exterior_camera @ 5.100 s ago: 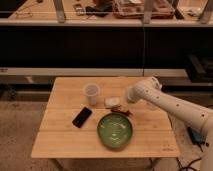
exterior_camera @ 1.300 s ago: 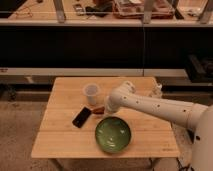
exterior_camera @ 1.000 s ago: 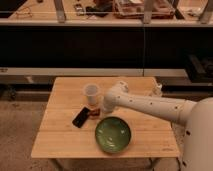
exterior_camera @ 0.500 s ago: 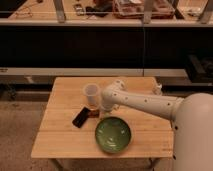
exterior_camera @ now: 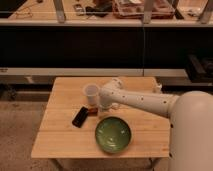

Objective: Drag the pepper across the table

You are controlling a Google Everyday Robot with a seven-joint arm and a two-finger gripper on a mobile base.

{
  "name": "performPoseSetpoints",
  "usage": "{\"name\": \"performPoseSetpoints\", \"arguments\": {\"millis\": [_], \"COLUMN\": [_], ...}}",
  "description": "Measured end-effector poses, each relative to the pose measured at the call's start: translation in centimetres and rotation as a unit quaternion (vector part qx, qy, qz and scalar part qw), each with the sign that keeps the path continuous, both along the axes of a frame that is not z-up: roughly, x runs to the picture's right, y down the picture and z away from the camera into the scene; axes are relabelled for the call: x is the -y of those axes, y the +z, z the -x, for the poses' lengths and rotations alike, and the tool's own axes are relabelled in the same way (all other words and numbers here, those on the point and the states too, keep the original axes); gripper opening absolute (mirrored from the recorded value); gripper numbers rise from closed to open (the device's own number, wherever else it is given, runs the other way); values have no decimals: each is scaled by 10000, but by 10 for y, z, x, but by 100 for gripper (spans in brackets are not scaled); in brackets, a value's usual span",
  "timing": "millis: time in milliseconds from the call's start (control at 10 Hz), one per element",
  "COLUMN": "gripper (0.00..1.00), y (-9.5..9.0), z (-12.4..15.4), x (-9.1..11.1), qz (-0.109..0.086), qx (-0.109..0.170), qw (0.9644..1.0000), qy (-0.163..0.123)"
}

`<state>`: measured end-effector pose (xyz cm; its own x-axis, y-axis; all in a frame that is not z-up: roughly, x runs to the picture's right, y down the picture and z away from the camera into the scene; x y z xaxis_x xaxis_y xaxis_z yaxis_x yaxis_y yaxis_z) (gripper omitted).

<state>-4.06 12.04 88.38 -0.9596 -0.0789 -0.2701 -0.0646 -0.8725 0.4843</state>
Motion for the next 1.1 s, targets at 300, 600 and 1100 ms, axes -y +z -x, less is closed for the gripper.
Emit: {"name": "performPoseSetpoints", "arguments": {"millis": [300, 600, 1100], "gripper": [0, 0, 0], "y": [-16, -9, 1], "z": [17, 15, 0], "x": [7, -5, -11], "qz": [-182, -40, 341], "qx": [158, -35, -306], "qw": [9996, 9998, 9989], "qy": [-162, -208, 83]}}
